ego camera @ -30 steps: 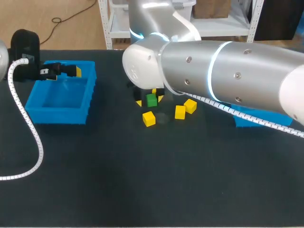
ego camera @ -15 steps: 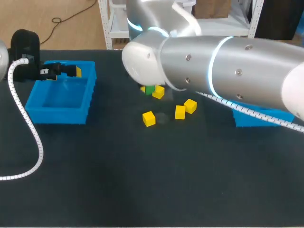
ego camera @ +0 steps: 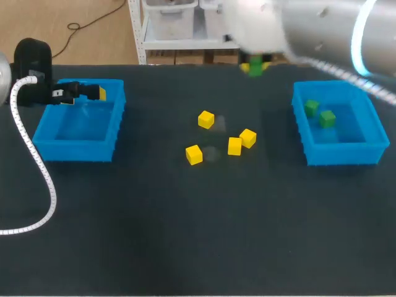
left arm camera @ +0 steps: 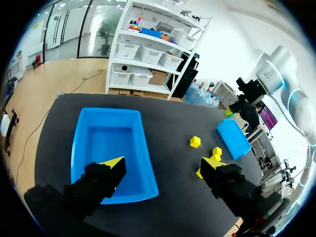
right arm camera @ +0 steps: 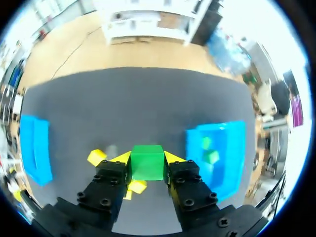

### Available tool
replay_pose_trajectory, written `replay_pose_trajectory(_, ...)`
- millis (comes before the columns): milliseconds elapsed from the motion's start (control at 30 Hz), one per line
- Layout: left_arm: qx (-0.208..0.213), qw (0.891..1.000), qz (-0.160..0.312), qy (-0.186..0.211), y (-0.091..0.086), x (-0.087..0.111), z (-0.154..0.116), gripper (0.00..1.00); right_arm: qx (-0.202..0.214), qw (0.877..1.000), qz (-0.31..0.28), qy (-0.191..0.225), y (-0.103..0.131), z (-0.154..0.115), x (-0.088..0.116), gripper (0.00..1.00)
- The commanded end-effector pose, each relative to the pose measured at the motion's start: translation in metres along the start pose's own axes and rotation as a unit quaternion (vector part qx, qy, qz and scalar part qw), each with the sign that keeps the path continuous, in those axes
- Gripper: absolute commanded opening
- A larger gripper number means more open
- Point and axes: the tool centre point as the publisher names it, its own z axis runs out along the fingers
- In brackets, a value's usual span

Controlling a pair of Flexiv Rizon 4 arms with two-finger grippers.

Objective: Put the green cubes in the right bin and the yellow cubes in the left bin.

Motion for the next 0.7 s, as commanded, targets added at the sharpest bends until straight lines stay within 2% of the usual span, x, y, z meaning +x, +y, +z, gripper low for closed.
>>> replay_pose_trajectory(33, 0.006, 1.000, 0.001, -0.003, 0.002, 0.001, 0.000, 1.00, -0.021, 0.987, 0.070, -0.144, -0.095, -0.010, 0.026, 0.00)
replay_pose_trajectory(167, 0.006, 1.000, 0.001, -0.003, 0.002, 0.001, 0.000, 1.00, -0.012, 0.983, 0.124, -0.136, -0.136, -0.006, 0.033, 0.00)
replay_pose_trajectory(300, 0.006, 1.000, 0.001, -0.003, 0.002, 0.001, 0.000, 1.00, -0.010, 0.980, 0.163, -0.111, -0.160, 0.008, 0.047, 0.00)
replay_pose_trajectory(467, 0.006, 1.000, 0.001, -0.003, 0.002, 0.001, 0.000, 1.00, -0.015, 0.978, 0.192, -0.083, -0.169, 0.028, 0.063, 0.00)
replay_pose_trajectory(633, 0.006, 1.000, 0.001, -0.003, 0.002, 0.001, 0.000, 1.00, -0.029, 0.978, 0.189, -0.084, -0.166, 0.034, 0.063, 0.00)
replay_pose_trajectory(667, 0.006, 1.000, 0.001, -0.003, 0.002, 0.001, 0.000, 1.00, -0.031, 0.978, 0.185, -0.088, -0.165, 0.034, 0.061, 0.42)
replay_pose_trajectory(700, 0.006, 1.000, 0.001, -0.003, 0.002, 0.001, 0.000, 1.00, -0.036, 0.979, 0.177, -0.095, -0.164, 0.033, 0.060, 1.00)
